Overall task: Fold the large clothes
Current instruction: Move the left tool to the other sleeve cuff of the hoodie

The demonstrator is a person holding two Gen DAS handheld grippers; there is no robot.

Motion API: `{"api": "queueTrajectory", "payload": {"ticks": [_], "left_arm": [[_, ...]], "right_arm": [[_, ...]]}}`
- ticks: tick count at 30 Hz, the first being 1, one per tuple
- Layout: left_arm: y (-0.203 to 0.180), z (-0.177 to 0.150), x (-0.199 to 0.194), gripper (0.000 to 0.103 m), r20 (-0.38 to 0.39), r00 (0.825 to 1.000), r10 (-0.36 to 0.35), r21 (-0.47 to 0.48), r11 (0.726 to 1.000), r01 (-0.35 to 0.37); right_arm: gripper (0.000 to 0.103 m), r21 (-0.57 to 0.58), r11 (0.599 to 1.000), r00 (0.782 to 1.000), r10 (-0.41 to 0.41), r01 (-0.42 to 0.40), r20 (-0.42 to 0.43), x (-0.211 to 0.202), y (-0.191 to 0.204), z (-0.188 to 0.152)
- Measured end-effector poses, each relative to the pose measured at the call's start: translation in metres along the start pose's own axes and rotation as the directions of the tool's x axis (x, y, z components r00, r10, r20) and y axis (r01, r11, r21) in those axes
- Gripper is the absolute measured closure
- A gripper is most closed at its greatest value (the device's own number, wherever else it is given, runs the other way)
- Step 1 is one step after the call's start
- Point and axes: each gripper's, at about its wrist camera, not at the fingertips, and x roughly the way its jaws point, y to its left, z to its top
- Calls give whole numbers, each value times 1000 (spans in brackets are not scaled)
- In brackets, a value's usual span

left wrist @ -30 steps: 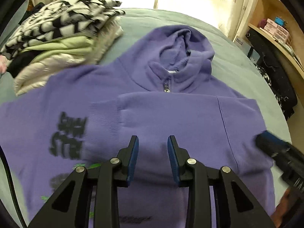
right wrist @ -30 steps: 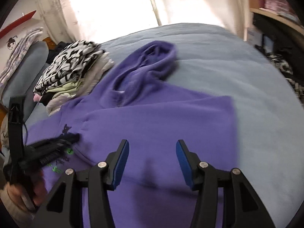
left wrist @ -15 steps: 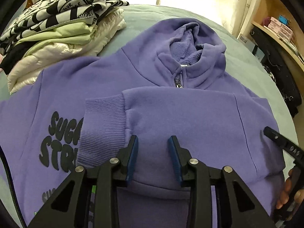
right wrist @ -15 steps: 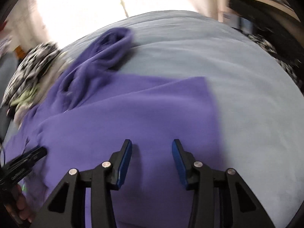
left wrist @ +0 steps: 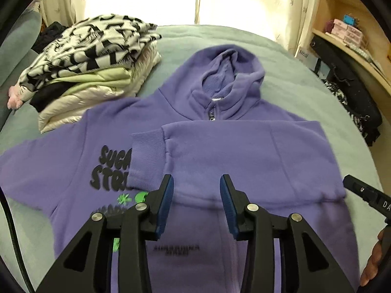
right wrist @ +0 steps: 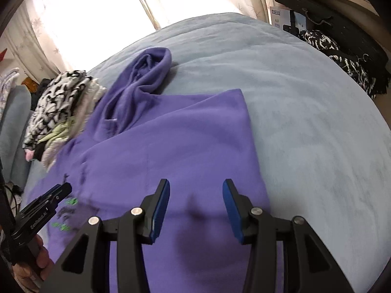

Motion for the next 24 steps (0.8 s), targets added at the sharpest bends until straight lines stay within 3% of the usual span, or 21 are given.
{"api": "queueTrajectory", "payload": {"ticks": [5, 9, 18, 24], "left_arm": [[-1, -18, -49, 55, 45, 999, -3, 6, 1000, 2], [0, -32, -79, 54, 60, 998, -1, 13, 1000, 1], [18, -66, -125, 48, 67, 998, -6, 0, 1000, 6], [37, -85, -146, 48, 84, 996, 2, -2, 1000, -2]], "right_arm": [[58, -1, 1000, 1000, 17, -17, 13, -34, 13, -18], [57, -6, 999, 999, 42, -42, 26, -60, 22, -34], [56, -37, 995, 995, 97, -96, 29, -99, 57, -73], [48, -85, 990, 993, 117, -115, 24, -110, 87, -98]]}}
